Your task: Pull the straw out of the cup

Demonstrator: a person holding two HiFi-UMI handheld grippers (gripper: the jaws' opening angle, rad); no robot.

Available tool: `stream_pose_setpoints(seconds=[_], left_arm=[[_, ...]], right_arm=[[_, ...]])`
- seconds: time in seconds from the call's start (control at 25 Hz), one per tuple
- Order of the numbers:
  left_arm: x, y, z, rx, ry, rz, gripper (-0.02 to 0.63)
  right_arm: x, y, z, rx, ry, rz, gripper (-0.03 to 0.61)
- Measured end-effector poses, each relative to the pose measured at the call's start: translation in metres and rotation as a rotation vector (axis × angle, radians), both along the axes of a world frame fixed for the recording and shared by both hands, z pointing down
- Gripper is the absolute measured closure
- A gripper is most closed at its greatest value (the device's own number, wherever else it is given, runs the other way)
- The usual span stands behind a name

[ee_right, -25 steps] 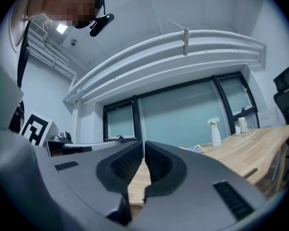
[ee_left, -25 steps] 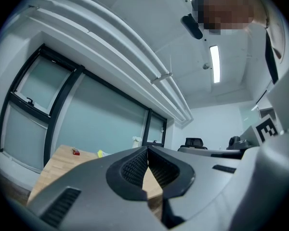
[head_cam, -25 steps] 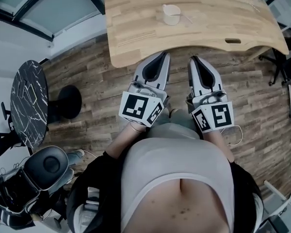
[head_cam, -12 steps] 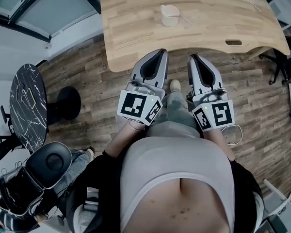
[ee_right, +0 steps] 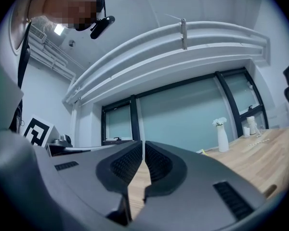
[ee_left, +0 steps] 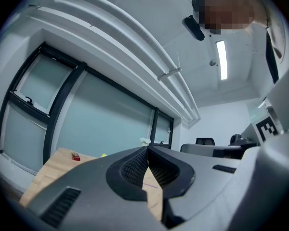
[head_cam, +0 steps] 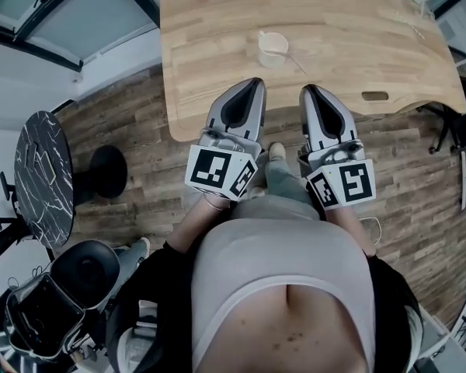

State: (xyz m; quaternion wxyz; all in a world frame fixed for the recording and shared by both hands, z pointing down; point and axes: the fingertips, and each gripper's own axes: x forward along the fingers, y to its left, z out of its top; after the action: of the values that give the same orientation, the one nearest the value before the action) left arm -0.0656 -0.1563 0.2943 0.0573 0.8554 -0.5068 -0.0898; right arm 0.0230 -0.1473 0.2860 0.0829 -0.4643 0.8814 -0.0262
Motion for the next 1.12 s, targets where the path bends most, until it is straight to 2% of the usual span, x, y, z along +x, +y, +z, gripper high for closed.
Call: stream_pose_setpoints(seconds=[0.6,1.12], left_arm=[[0.005,-0.1,-0.002,-0.011,-0.016,-0.091,0.607],[0.003,-0.136,-0.004,-0.009,-0.021,-0.161,0.607]], right_arm=[[0.01,-0.105,-0.003,-0.007,-0.006,-0.08,0.543],[0.011,-0.15,0.001,-0.022,-0.005,-0.148,0.541]])
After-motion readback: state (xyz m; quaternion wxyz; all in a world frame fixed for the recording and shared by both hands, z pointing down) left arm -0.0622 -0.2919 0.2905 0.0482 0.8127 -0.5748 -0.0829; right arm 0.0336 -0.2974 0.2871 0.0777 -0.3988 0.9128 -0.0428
